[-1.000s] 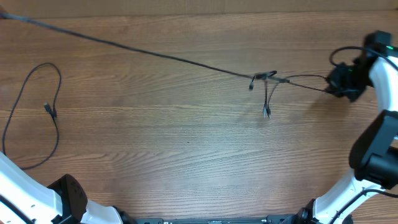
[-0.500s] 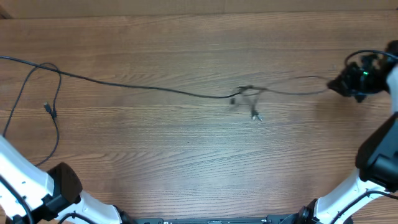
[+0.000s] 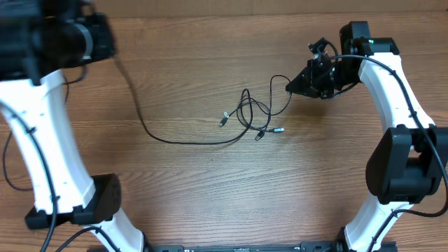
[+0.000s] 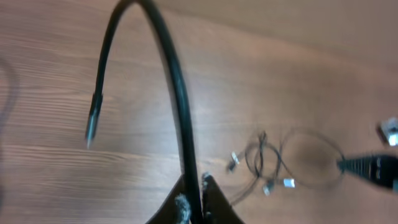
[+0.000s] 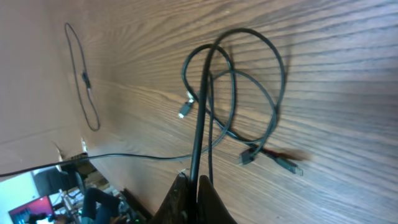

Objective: Untangle cables

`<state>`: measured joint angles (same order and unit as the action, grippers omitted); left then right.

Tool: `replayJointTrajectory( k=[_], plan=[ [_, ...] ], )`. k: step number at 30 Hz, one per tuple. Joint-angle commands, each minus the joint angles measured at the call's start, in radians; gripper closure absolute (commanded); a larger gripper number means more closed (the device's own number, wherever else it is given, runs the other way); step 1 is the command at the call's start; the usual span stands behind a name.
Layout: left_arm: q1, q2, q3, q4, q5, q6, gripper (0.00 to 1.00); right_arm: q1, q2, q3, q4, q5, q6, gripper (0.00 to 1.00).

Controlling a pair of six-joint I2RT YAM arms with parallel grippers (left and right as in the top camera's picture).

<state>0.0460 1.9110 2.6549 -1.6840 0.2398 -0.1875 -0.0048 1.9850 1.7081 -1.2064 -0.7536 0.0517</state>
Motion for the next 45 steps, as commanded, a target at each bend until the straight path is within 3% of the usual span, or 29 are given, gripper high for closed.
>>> replayJointTrajectory(
  k=[1,5,10,15,20,28,32,33,36,40,45],
  plan=[
    [-0.075,0.053,-0.061,-0.005,0.02,0.053,0.8,-0.015,-0.051,0.079,-0.04,-0.013,0.019,0.96],
    [-0.137,0.163,-0.097,-0.005,0.032,0.049,0.57,-0.023,-0.076,0.113,-0.056,0.039,0.026,0.96],
    [-0.198,0.262,-0.115,-0.005,0.101,0.05,0.42,-0.039,-0.077,0.122,-0.072,0.061,0.027,0.96],
    [-0.29,0.341,-0.146,0.022,0.101,0.031,0.42,-0.04,-0.077,0.122,-0.086,0.11,0.026,0.96],
    [-0.418,0.462,-0.214,0.15,0.109,-0.093,0.53,-0.04,-0.077,0.122,-0.086,0.114,0.026,0.96],
    [-0.523,0.629,-0.219,0.314,0.087,-0.163,0.55,-0.04,-0.077,0.122,-0.086,0.117,0.026,0.96],
    [-0.525,0.702,-0.219,0.337,0.101,-0.169,0.82,-0.04,-0.077,0.122,-0.085,0.117,0.026,0.96],
    [-0.525,0.71,-0.219,0.336,0.101,-0.169,0.84,-0.04,-0.077,0.122,-0.085,0.117,0.026,0.96],
    [-0.524,0.72,-0.223,0.334,0.098,-0.168,0.82,-0.04,-0.077,0.122,-0.082,0.117,0.026,0.96],
    [-0.517,0.696,-0.183,0.312,0.101,-0.127,0.66,-0.04,-0.077,0.122,-0.084,0.117,0.026,0.96],
    [-0.507,0.63,-0.092,0.224,-0.024,-0.105,0.55,-0.04,-0.077,0.122,-0.096,0.117,0.026,0.95]
  ],
)
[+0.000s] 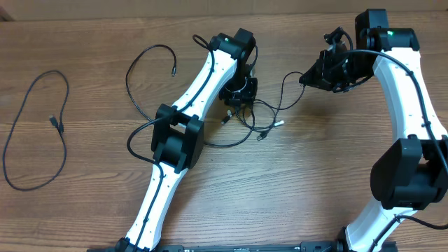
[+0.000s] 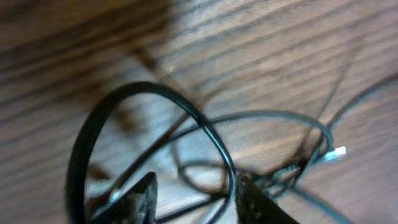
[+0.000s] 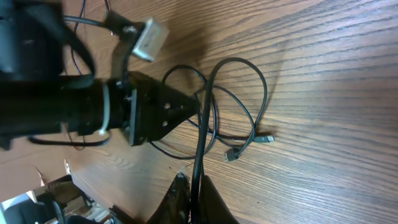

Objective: Untangle cables

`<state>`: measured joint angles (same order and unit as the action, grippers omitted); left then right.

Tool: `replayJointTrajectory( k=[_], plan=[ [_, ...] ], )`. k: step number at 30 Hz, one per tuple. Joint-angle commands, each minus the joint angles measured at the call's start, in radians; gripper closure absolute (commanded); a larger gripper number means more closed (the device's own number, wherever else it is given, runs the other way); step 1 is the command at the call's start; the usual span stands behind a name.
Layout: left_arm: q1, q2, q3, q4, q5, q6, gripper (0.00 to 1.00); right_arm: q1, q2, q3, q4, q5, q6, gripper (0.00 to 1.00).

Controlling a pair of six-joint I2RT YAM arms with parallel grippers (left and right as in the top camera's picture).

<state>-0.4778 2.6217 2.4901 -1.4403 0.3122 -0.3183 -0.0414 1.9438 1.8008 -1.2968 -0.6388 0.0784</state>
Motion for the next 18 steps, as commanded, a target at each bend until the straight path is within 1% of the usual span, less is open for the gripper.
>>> replayJointTrajectory(
  k=[1,2,5,7,9,11,12,13,15,17,18],
  plan=[
    [0.018,-0.088,0.073,-0.022,-0.118,0.023,0.55,-0.004,-0.035,0.029,-0.007,0.002,0.0,0.95],
    [0.018,-0.092,0.073,-0.024,-0.161,0.017,0.53,-0.004,-0.035,0.029,-0.011,0.003,0.0,0.95],
    [0.015,-0.082,0.063,-0.021,-0.238,-0.007,0.51,-0.004,-0.035,0.024,-0.011,0.003,0.0,0.94],
    [0.013,-0.058,0.063,-0.014,-0.271,-0.02,0.49,-0.004,-0.035,0.02,-0.011,0.003,0.0,0.94],
    [0.011,-0.041,0.062,-0.01,-0.252,-0.02,0.49,-0.004,-0.035,0.019,-0.011,0.003,0.0,0.94],
    [0.007,-0.021,0.06,-0.006,-0.198,-0.018,0.5,-0.004,-0.035,0.019,-0.011,0.01,0.0,0.94],
    [0.004,-0.006,0.057,0.004,-0.149,-0.006,0.52,-0.004,-0.035,0.019,-0.011,0.01,0.0,0.94],
    [-0.002,0.01,0.055,0.02,-0.091,0.036,0.58,-0.004,-0.034,0.019,-0.011,0.01,0.0,0.94],
    [-0.007,0.021,0.05,0.026,-0.082,0.046,0.62,-0.004,-0.034,0.019,-0.011,0.01,0.0,0.94],
    [-0.014,0.027,0.039,0.024,-0.082,0.05,0.62,-0.004,-0.034,0.019,-0.011,0.01,0.0,0.94],
    [-0.017,0.027,0.032,0.024,-0.082,0.05,0.66,-0.004,-0.034,0.019,-0.011,0.01,0.0,0.94]
  ],
)
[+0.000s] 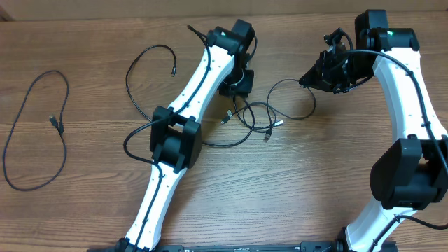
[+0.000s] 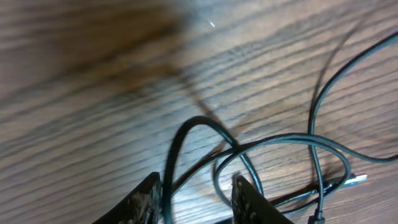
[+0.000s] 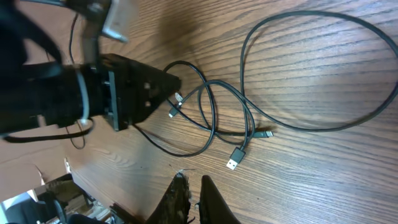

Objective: Untangle cables

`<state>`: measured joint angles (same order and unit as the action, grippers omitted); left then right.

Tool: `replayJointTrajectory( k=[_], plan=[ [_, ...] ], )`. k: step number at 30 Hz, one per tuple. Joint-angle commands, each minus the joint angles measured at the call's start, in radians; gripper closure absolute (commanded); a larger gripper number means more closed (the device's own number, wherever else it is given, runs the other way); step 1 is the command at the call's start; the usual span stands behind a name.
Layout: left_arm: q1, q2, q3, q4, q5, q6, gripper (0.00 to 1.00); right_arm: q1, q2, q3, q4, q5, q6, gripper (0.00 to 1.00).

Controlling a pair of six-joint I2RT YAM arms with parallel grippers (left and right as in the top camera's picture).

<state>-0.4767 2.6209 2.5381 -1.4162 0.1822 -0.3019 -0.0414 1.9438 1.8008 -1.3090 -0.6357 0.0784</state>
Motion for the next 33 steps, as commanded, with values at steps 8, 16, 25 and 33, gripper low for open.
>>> replayJointTrajectory(
  k=[8,16,25,33],
  plan=[
    [-0.009,0.013,0.015,-0.023,0.026,0.036,0.96,0.008,-0.034,0.019,-0.005,0.007,0.003,0.91],
    [0.051,-0.256,0.264,-0.115,0.008,0.063,0.96,0.018,-0.034,0.018,0.013,0.021,0.114,0.82],
    [0.059,-0.454,0.277,-0.203,-0.058,0.145,0.96,0.131,-0.034,0.018,0.068,0.015,0.127,0.44],
    [0.073,-0.501,0.277,-0.242,-0.13,0.127,0.96,0.212,-0.034,0.018,0.1,-0.016,0.072,0.33]
  ],
)
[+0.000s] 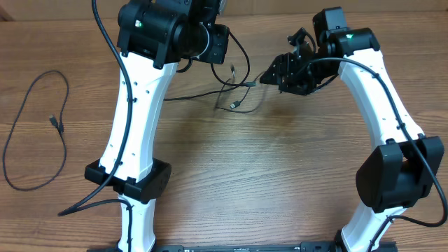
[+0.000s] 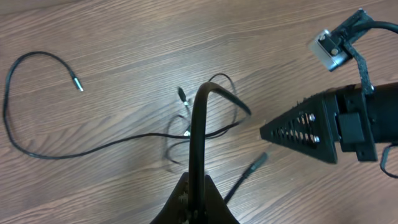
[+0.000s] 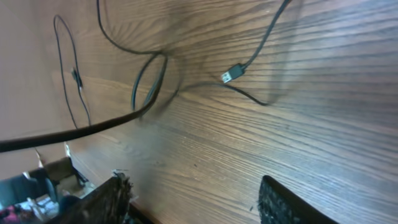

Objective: Untangle cables

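Note:
A black cable (image 2: pixel 200 118) arches up from the small tangle of thin black cables (image 1: pixel 236 87) on the wooden table (image 1: pixel 280 182). My left gripper (image 2: pixel 198 186) is shut on this cable and raised well above the table. A tail of the tangle (image 2: pixel 81 151) runs off to the left and ends in a plug (image 2: pixel 75 84). My right gripper (image 1: pixel 269 78) hovers just right of the tangle, its fingers (image 3: pixel 115 196) spread wide open with nothing between them. A USB plug (image 3: pixel 229 76) lies below it.
A separate black cable loop (image 1: pixel 35 133) lies alone at the table's left side, also visible in the right wrist view as the loop (image 3: pixel 74 74). The left arm's white links (image 1: pixel 133 112) stand over the middle-left of the table. Bare wood (image 1: pixel 280 182) fills the front half.
My left gripper was low at the tangle with its jaws around a strand; now it is shut on that cable and raised high. My right gripper has opened wide and moved left, close to the tangle.
First my left gripper held one cable high at the far left while the right was shut on a strand beside the tangle. Then that cable lay alone at the left and my left gripper was open at the tangle. Then the right had released its strand. Now the left lifts a cable.

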`<state>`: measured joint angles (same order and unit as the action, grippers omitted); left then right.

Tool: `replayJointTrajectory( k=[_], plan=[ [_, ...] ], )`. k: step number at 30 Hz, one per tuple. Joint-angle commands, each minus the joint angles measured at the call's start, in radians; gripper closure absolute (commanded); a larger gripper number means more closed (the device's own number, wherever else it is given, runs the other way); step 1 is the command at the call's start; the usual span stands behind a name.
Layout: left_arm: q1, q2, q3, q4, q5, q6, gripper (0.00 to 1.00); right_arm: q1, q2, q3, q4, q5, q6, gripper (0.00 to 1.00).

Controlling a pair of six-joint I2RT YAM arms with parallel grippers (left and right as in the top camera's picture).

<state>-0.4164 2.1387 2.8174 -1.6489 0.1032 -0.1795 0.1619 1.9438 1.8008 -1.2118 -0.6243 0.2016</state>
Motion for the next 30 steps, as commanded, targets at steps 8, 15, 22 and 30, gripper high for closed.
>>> replayJointTrajectory(
  k=[8,15,22,30],
  plan=[
    [0.139,-0.021,-0.001,-0.033,-0.043,-0.159,0.96,0.014,-0.015,-0.033,0.063,-0.061,-0.09,0.32],
    [0.165,-0.116,0.051,0.044,0.003,-0.138,0.96,0.071,0.003,-0.094,0.179,-0.084,-0.061,0.32],
    [0.167,-0.311,0.053,0.168,0.074,-0.144,0.96,0.127,0.011,-0.094,0.301,-0.016,0.188,0.35],
    [0.169,-0.417,0.053,0.277,0.07,-0.18,0.96,0.251,0.076,-0.094,0.488,-0.013,0.416,0.35]
  ],
)
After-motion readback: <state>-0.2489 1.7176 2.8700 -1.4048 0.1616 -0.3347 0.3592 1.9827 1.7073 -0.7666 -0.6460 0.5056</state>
